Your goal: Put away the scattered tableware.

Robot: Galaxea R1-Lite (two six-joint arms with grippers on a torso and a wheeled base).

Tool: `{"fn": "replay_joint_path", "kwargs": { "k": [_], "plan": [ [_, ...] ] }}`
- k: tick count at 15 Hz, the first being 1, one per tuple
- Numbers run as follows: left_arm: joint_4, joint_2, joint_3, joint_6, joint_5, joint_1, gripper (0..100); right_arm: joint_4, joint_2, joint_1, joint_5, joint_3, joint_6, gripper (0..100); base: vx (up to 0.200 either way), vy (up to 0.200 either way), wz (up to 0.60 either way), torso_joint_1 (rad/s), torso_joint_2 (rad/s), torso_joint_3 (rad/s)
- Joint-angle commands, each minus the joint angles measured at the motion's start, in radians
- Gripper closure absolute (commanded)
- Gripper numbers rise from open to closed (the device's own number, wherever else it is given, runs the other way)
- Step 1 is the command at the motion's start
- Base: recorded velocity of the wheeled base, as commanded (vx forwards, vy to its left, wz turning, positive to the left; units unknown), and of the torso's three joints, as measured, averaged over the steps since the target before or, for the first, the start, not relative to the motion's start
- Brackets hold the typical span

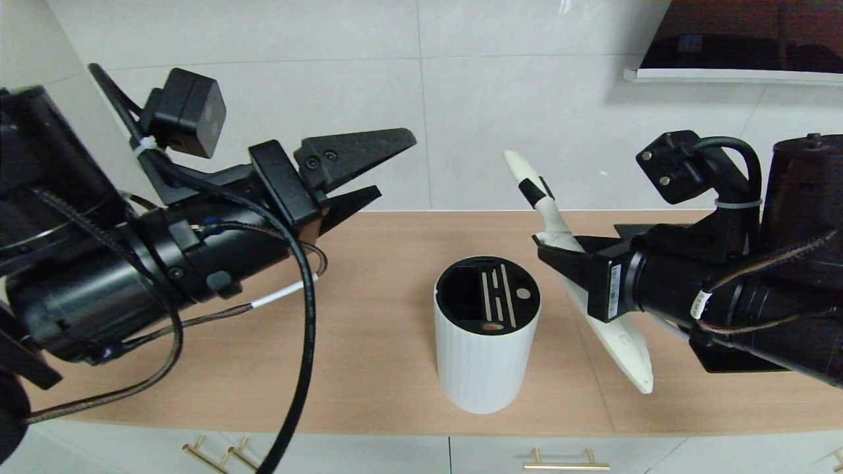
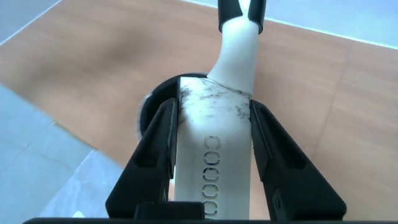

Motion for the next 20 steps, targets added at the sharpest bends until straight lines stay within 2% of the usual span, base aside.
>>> {"fn": "replay_joint_path", "kwargs": {
  "k": [1, 3, 6, 7, 8, 12, 20],
  "plan": [
    [-0.025, 0.057, 0.015, -0.002, 0.005, -0.038, 0, -0.003, 0.015, 0.045, -0.019, 0.006, 0.011, 100, 0.000, 0.000, 0.00, 0.000, 0.00, 0.000],
    [-0.038, 0.117, 0.015, 0.004, 0.016, -0.082, 0, -0.004, 0.015, 0.087, -0.025, 0.014, 0.016, 100, 0.000, 0.000, 0.00, 0.000, 0.00, 0.000],
    [-0.116, 0.218, 0.008, 0.004, 0.121, -0.137, 0, -0.006, 0.013, 0.120, -0.027, 0.020, 0.017, 100, 0.000, 0.000, 0.00, 0.000, 0.00, 0.000],
    [-0.177, 0.273, 0.002, 0.006, 0.172, -0.162, 0, -0.006, 0.013, 0.142, -0.027, 0.024, 0.025, 100, 0.000, 0.000, 0.00, 0.000, 0.00, 0.000],
    [-0.205, 0.295, 0.002, 0.006, 0.183, -0.173, 0, -0.007, 0.015, 0.153, -0.028, 0.029, 0.025, 100, 0.000, 0.000, 0.00, 0.000, 0.00, 0.000],
    [-0.216, 0.288, 0.005, 0.006, 0.183, -0.200, 0, -0.032, 0.035, 0.182, -0.028, 0.038, 0.027, 100, 0.000, 0.000, 0.00, 0.000, 0.00, 0.000],
    [-0.229, 0.295, 0.004, 0.006, 0.187, -0.202, 0, -0.052, 0.048, 0.191, -0.028, 0.054, 0.025, 100, 0.000, 0.000, 0.00, 0.000, 0.00, 0.000]
  ]
}}
